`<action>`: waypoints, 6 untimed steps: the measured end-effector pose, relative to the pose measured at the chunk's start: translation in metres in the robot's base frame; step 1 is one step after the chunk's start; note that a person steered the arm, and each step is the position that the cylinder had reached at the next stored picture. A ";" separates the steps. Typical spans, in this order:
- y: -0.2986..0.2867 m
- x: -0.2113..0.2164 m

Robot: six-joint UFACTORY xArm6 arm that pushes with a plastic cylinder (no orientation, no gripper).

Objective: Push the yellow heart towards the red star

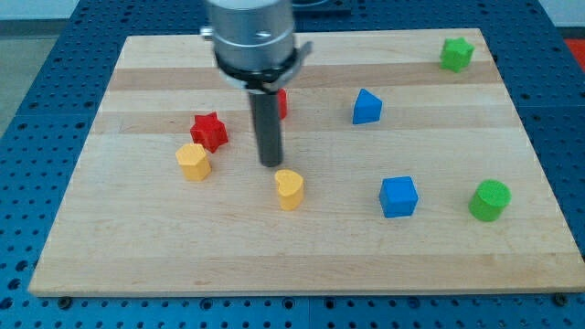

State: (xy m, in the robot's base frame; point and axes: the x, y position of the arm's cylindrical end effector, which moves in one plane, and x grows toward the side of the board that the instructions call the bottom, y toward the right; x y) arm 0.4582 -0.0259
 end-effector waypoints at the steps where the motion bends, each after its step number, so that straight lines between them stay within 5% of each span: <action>1: 0.032 0.022; 4: -0.014 0.077; 6: -0.048 0.032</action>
State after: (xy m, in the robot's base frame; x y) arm 0.4905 -0.0735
